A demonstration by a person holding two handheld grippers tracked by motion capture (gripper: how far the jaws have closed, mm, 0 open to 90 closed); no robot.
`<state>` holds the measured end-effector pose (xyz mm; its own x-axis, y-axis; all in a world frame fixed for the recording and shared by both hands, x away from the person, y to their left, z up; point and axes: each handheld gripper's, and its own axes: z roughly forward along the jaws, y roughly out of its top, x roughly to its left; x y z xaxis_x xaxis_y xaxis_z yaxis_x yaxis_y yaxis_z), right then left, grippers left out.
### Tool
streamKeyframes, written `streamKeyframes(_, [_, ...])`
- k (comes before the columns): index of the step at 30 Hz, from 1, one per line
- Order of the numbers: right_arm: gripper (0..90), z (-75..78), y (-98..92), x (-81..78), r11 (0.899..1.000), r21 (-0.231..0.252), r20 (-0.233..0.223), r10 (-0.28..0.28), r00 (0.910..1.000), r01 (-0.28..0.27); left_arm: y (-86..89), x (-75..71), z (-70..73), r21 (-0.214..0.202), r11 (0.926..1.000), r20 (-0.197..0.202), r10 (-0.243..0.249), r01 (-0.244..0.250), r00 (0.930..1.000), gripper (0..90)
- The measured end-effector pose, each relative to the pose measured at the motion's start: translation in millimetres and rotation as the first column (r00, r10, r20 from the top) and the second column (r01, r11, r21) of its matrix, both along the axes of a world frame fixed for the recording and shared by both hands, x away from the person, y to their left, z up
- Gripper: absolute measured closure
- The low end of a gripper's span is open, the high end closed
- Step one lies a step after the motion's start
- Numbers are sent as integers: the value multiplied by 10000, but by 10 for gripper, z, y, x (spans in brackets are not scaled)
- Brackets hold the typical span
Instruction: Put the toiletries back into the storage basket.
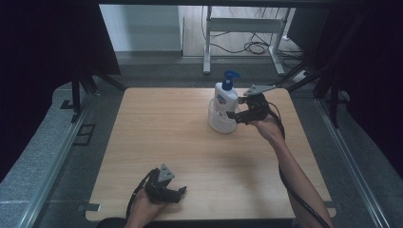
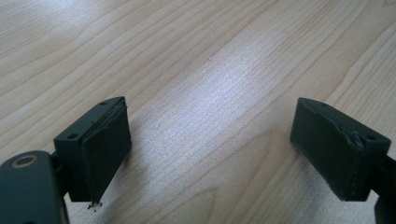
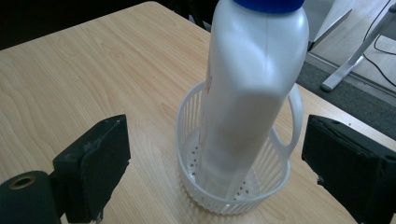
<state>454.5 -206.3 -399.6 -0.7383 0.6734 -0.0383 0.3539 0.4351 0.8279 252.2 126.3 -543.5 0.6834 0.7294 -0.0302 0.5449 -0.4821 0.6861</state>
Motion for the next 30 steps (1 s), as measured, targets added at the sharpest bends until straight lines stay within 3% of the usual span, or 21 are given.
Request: streamKeyframes(30, [71, -93, -114, -391, 9986, -484, -77, 208, 9998, -211, -4, -1, 0, -5, 10000, 4, 34, -34, 10000, 116])
